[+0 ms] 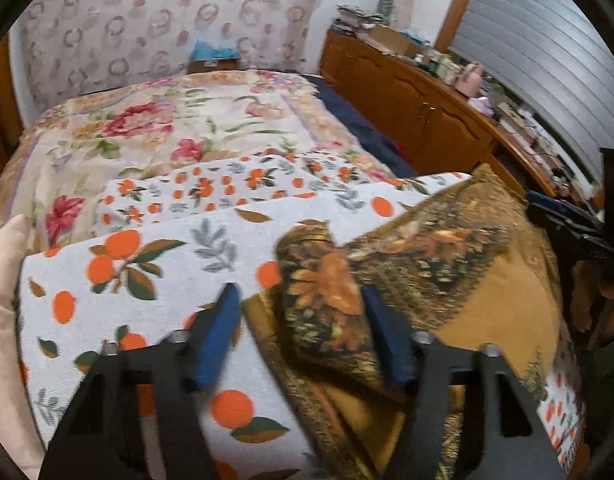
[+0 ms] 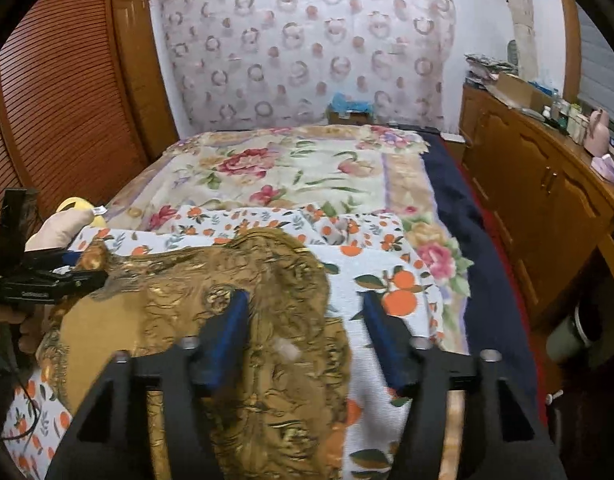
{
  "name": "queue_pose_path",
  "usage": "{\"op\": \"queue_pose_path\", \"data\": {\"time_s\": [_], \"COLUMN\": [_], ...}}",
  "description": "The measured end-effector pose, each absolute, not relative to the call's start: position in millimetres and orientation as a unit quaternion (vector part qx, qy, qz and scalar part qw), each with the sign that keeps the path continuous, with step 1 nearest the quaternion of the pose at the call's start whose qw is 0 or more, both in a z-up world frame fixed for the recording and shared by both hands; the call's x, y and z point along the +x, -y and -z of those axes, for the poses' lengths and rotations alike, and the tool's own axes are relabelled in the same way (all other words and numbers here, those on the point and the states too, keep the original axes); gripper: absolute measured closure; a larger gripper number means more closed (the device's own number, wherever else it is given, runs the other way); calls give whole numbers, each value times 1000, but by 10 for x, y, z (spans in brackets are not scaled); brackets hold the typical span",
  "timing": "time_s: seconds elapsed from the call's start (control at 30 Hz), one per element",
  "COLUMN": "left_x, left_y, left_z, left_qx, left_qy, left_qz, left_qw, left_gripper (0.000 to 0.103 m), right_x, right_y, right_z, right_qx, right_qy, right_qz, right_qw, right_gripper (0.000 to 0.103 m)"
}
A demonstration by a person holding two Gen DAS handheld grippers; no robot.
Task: Fold small clothes
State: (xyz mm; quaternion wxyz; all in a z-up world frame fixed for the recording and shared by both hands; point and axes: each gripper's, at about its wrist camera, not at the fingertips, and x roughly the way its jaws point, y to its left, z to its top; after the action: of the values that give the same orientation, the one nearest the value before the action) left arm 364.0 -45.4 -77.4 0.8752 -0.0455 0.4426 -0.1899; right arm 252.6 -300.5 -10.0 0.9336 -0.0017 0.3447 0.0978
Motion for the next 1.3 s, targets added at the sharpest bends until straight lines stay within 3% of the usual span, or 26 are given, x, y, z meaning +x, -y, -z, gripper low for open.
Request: {"op": "queue_pose_path", "data": {"time_s": [0.17,0.5,0.53,0.67,0.8,1.3], "left_x": [3629,3616,3618,3585,3432,2429], "left_y": [446,466,462,472,453,-252], "left_z": [763,770,771,756,591,-317], "left_qx": [-60,-64,-64,-69,-70,-101], "left_qy": [-449,-452,-452,-453,-430,-301], "left_qz": [208,204,205,223,235,211], "left_qw": [867,866,866,860,869,924], "left_gripper": [75,77,77,87,92,93], "right_x": [2661,2791,2781,2723,2652,2253], "right_y": [3098,3191,3169,3061,3026,2556], "right_z": [250,300,302,304,222,-545], "right_qx": [10,48,44,19,-14,-44], "right_qy": [-376,-398,-400,-402,-391,-260], "right_qz": [-99,-118,-124,-155,-162,-216], "right_qw": [921,908,907,902,906,940], "right_gripper": [27,27,29,65,88,93]}}
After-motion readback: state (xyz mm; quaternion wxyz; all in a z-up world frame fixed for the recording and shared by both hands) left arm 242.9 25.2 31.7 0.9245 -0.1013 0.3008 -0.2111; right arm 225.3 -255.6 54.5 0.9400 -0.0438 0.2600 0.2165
